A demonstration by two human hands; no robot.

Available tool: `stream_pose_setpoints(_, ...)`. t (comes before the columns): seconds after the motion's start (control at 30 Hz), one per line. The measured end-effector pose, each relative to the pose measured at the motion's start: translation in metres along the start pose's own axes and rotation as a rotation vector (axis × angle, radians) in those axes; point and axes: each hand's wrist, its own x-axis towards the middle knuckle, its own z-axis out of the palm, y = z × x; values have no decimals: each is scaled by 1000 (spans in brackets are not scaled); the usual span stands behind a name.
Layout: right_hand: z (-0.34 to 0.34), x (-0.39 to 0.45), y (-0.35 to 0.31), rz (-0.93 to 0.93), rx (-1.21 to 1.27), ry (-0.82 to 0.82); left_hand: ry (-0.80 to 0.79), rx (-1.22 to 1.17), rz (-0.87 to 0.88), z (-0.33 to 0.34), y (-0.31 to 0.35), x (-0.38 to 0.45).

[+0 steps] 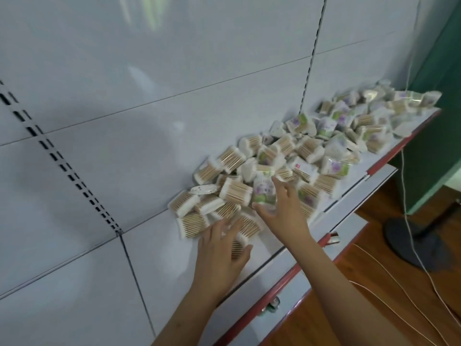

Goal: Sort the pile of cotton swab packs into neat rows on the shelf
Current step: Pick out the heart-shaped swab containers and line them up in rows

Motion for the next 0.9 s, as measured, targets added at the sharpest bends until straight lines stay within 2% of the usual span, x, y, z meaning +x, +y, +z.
stream_pose_setpoints(0.17,6,26,13,-23,31,-84,63,1,-74,16,1,11)
stream_pose_setpoints(0.27,3,33,17,-3,111,-96,215,-93,-76,10,8,16)
stream_pose_setpoints(0.37,-4,36,22,18,137,-127,387,-105,-161,2,17,34)
stream_pose_setpoints(0.43,-8,36,22,21,151,-152,382,-1,-194,1,21,55)
stream_pose_setpoints(0.57,-9,34,22,55,222,-157,221,244,-216,8,18,89)
stream_pose_setpoints(0.7,-9,31,26,91,311,-139,205,296,-175,12,15,97)
stream_pose_setpoints(0.8,-10,30,25,77,381,-123,244,35,-178,2,13,89)
stream_pose_setpoints(0.9,-12,26,14,68,536,-158,202,-460,-200,-18,11,68)
